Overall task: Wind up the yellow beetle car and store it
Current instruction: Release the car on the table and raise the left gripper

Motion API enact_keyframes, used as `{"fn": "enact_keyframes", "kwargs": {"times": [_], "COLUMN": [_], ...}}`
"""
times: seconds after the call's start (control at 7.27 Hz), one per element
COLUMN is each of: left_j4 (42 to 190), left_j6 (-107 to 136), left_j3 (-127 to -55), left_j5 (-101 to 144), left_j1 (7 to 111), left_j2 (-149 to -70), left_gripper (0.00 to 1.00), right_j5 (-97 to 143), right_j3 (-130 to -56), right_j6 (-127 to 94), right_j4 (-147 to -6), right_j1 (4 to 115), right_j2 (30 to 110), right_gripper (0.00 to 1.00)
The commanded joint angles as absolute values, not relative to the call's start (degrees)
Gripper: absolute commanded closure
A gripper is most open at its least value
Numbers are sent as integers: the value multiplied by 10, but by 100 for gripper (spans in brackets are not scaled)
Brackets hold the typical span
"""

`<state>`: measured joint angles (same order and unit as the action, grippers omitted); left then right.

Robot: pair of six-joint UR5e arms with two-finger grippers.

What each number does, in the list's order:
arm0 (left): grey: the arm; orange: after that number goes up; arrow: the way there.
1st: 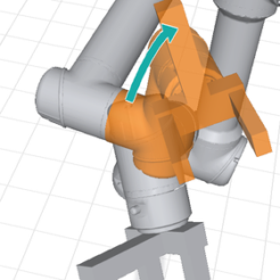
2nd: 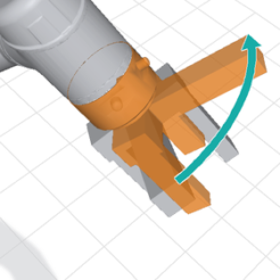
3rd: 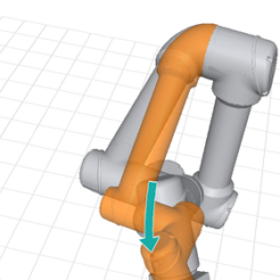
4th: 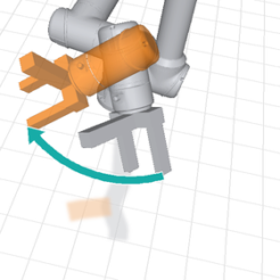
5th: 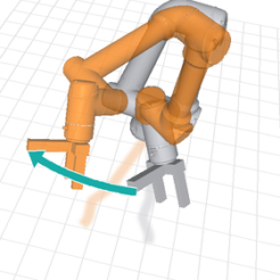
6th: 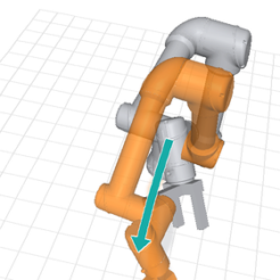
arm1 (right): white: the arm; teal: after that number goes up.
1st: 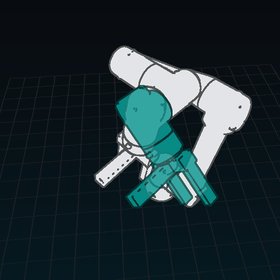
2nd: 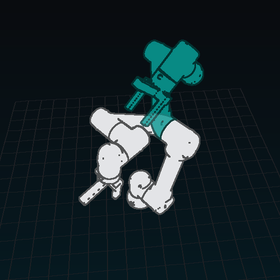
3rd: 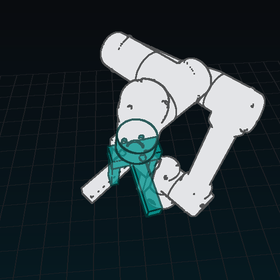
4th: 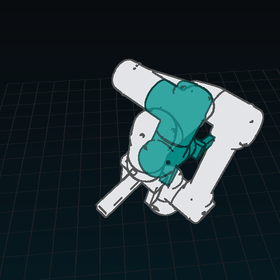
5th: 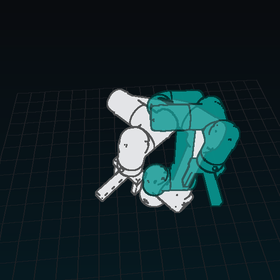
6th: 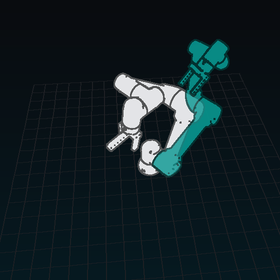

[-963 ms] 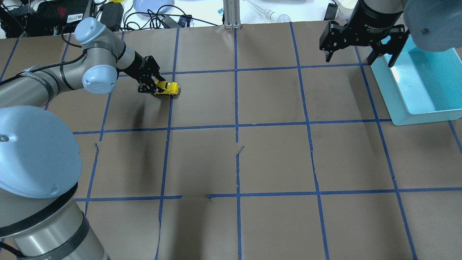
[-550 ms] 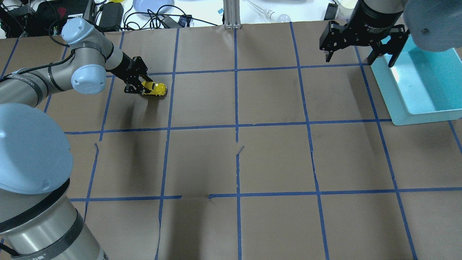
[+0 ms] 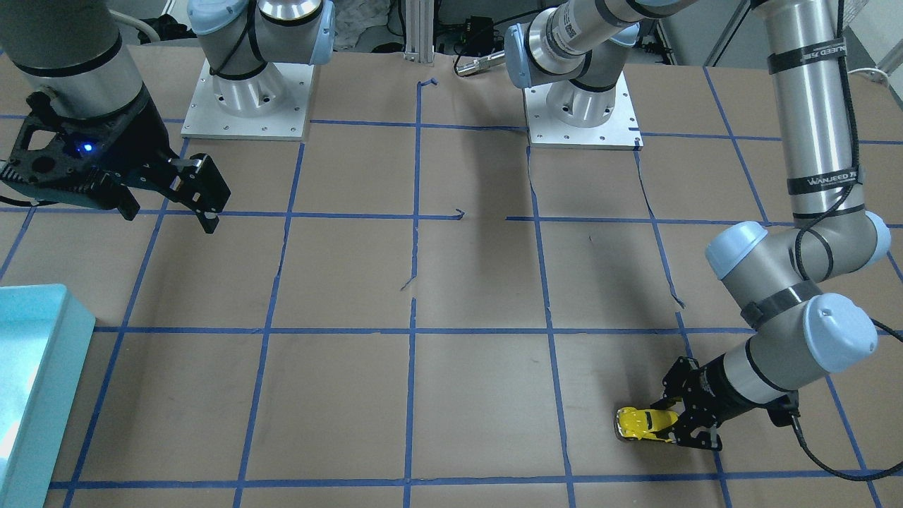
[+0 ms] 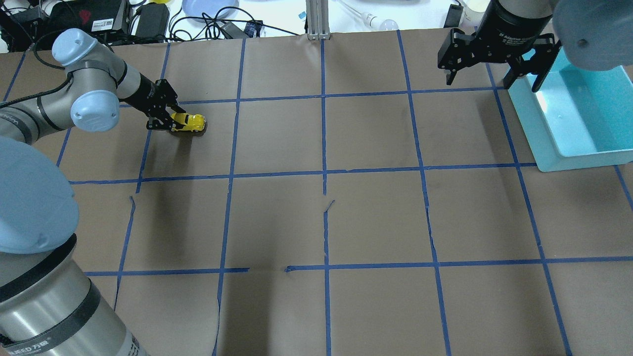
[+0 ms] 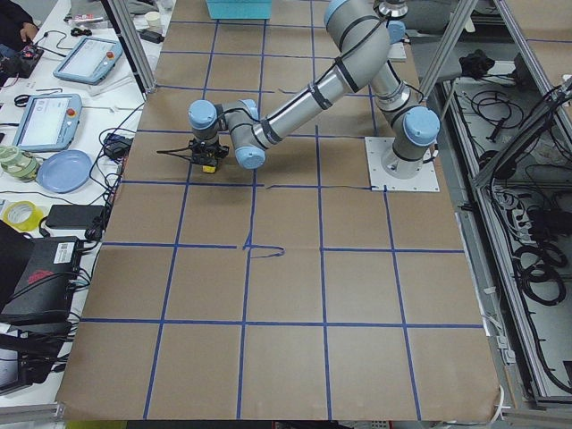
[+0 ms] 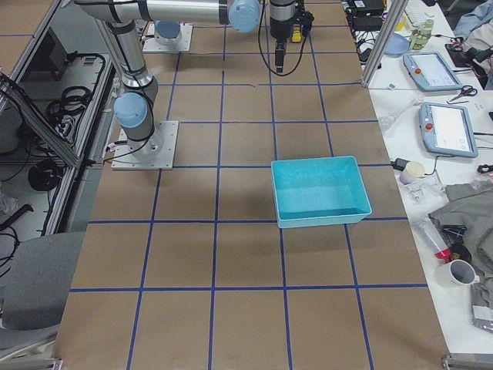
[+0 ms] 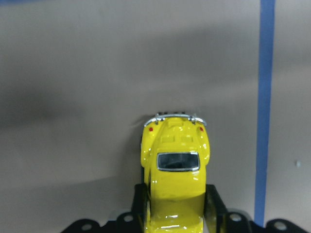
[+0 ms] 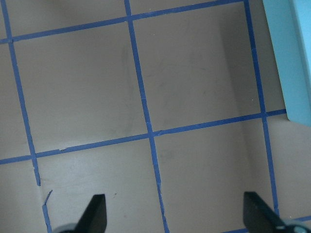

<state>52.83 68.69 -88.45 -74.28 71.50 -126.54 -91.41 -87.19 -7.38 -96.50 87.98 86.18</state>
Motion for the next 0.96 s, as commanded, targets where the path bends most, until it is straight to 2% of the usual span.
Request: {"fn": "enact_keyframes", "kwargs": {"times": [0.0,0.55,0.69,0.83], "left_j4": [528,529,527,526], "left_j6": [696,698,701,732], "left_j3": [-886,-887,-885,-883], "left_j5": [-741,-735,-735,-737], "left_j1": [693,655,655,655], "left_j2": [-1265,-1268,-1267,-1268], "left_gripper": [100,100,92,60], "right_j5": [-914,-914,-914,-914], "right_j3": [-872,-872,-872,-872], "right_j6": [-74,-75,-74,-74], "right_j4": [-965,-965,-965,-965], "right_j1": [880,880,880,880], "right_j2": [862,862,862,861], "right_gripper": [0,0,0,0]}}
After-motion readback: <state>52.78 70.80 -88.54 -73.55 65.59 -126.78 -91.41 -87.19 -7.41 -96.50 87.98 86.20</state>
